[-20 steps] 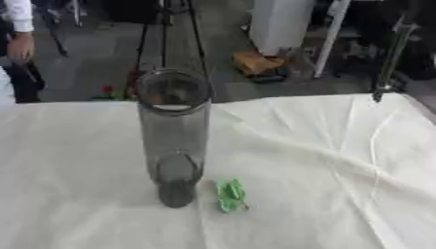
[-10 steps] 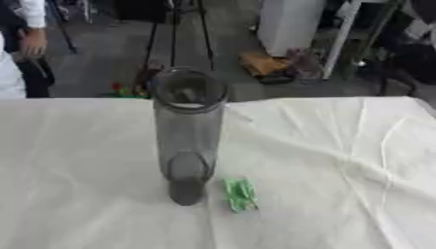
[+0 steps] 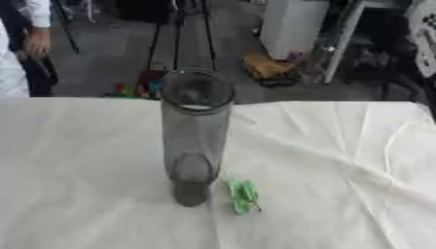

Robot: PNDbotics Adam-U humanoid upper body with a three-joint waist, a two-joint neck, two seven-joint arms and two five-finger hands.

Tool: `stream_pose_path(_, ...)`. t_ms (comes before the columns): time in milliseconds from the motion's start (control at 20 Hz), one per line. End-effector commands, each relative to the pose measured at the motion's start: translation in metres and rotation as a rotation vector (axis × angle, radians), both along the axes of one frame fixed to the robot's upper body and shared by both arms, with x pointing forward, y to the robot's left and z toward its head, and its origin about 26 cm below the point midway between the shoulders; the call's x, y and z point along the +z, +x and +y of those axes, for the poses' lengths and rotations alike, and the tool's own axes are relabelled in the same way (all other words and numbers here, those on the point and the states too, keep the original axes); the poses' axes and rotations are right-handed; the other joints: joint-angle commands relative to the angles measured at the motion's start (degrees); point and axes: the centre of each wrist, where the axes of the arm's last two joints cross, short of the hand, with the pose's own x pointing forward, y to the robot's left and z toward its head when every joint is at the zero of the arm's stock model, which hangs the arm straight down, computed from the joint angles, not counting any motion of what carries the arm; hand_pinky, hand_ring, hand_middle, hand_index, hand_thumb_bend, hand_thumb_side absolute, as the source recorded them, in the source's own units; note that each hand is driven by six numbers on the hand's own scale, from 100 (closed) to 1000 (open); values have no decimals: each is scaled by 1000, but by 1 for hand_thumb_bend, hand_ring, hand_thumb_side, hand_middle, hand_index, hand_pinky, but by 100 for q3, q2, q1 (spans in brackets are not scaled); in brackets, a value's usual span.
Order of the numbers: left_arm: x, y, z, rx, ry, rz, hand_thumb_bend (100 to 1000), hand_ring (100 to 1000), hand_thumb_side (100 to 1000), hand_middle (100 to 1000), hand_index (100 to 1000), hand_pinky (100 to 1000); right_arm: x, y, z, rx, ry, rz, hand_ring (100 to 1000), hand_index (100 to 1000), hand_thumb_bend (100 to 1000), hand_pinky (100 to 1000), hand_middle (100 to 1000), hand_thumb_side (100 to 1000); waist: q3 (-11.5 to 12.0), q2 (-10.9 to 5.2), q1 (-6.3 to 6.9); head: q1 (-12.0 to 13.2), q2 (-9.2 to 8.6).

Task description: Arrange flowers into the vase.

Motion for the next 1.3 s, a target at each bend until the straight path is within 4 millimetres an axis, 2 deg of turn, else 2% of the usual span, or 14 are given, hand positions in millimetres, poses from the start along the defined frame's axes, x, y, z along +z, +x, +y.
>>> stream_pose_path(50, 7, -3, 0, -7, 16, -28, 100, 780, 1000, 865, 929, 704, 11, -6, 3, 14, -1, -22, 100, 100, 176, 100, 100, 343, 30, -128, -1, -68, -33)
stream_pose_path(250, 8, -3, 0, -10, 18, -30, 100, 779, 1000, 865, 929, 704, 13, -6, 10, 33, -3, -16, 100, 100, 176, 100, 100, 344, 96, -131, -39, -106, -19)
stream_pose_path(300, 8, -3, -1, -10, 18, -30, 100, 779, 1000, 865, 930, 704, 14, -5, 12, 37, -5, -15, 100, 100, 200, 100, 100, 324, 118, -130, -53, -112, -19)
stream_pose_path(350, 8, -3, -1, -10, 20, -31, 100, 779, 1000, 865, 930, 704, 15, -5, 14, 42, -6, -15, 100, 100, 175, 100, 100, 345, 141, -131, -70, -120, -18)
stream_pose_path(1300, 13, -4, -2, -20, 27, -48, 100, 779, 1000, 865, 930, 705, 22, -2, 33, 112, -6, 20, 100, 100, 169, 100, 100, 362, 476, -57, -243, -196, -14)
